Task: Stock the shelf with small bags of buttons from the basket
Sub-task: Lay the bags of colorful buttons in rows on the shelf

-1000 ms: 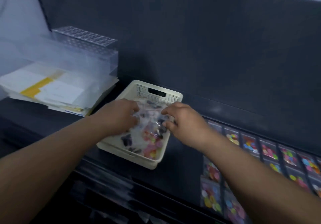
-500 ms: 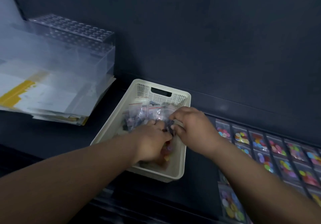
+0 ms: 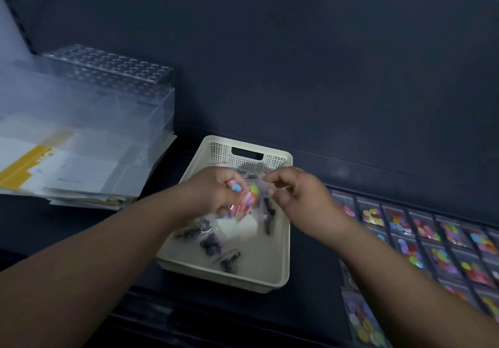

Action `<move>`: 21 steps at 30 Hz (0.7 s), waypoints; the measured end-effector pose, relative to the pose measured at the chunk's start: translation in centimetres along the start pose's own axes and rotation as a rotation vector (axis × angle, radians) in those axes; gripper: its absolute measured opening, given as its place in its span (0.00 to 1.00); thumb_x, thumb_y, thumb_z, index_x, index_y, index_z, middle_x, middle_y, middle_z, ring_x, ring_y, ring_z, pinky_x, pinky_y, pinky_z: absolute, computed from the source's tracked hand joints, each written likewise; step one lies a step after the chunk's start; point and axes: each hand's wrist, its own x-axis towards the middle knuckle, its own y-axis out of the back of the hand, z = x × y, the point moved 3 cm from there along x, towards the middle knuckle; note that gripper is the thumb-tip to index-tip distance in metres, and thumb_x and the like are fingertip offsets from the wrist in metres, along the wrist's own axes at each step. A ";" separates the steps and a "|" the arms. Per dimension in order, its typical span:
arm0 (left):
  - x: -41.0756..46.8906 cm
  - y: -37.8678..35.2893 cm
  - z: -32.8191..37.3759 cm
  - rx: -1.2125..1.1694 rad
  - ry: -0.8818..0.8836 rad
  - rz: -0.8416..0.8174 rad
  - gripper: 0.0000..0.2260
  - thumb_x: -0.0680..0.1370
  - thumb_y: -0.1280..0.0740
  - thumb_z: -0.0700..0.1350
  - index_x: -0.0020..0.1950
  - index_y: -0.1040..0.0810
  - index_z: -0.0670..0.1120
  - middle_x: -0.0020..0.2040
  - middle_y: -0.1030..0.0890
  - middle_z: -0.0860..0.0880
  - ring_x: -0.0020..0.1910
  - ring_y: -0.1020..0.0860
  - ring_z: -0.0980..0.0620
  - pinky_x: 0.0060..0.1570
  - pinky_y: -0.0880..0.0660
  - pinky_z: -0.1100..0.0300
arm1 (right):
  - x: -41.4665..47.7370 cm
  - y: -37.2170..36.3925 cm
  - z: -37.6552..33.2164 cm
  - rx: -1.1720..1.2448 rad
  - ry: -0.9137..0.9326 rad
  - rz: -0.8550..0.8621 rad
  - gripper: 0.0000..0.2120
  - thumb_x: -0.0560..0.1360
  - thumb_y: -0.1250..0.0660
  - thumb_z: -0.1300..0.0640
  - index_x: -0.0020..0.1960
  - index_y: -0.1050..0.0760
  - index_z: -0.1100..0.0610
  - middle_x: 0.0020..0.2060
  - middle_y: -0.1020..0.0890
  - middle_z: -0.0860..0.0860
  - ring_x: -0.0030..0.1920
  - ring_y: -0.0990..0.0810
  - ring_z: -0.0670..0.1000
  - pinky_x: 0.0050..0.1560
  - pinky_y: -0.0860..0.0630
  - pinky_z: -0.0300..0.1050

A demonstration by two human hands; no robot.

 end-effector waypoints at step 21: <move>-1.5 -10.9 7.0 -0.295 0.069 -0.105 0.07 0.76 0.33 0.44 0.53 0.24 0.45 0.45 0.17 0.44 0.42 0.17 0.48 0.42 0.21 0.57 | -6.1 7.3 3.5 0.697 -0.321 0.060 0.06 0.71 0.30 0.67 0.42 0.26 0.59 0.30 0.23 0.55 0.28 0.26 0.48 0.27 0.31 0.38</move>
